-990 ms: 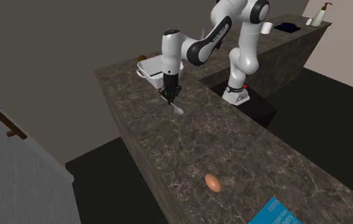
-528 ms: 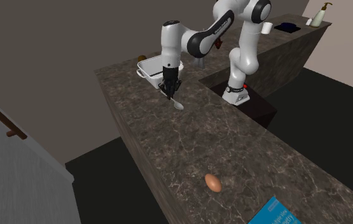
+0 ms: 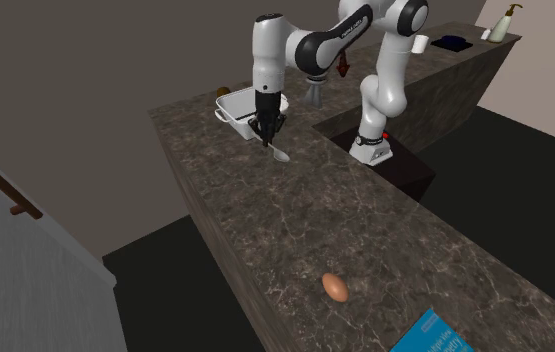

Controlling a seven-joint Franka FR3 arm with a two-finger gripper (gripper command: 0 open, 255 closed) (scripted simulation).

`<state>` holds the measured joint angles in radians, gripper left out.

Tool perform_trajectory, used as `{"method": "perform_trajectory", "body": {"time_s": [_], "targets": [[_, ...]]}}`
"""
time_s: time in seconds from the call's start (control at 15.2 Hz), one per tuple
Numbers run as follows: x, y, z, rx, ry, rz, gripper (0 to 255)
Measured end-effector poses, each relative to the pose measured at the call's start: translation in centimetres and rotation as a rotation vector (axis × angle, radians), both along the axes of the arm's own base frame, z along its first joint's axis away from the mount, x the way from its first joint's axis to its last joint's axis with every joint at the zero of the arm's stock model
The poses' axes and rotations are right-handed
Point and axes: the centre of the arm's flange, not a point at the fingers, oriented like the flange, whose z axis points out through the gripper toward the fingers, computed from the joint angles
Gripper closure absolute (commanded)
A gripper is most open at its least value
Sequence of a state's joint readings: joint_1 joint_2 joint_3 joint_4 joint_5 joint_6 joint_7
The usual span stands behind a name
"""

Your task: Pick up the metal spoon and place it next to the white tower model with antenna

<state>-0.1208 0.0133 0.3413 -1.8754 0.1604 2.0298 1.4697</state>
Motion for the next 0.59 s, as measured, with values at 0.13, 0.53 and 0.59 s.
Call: {"method": "perform_trajectory", "body": {"time_s": [0.13, 0.53, 0.59], "targets": [[0.0, 0.0, 1.1, 0.0, 0.0, 0.0, 255], [-0.1, 0.0, 4.2, 0.0, 0.0, 0.0, 255], [-0.1, -0.1, 5.0, 0.0, 0.0, 0.0, 255]]}}
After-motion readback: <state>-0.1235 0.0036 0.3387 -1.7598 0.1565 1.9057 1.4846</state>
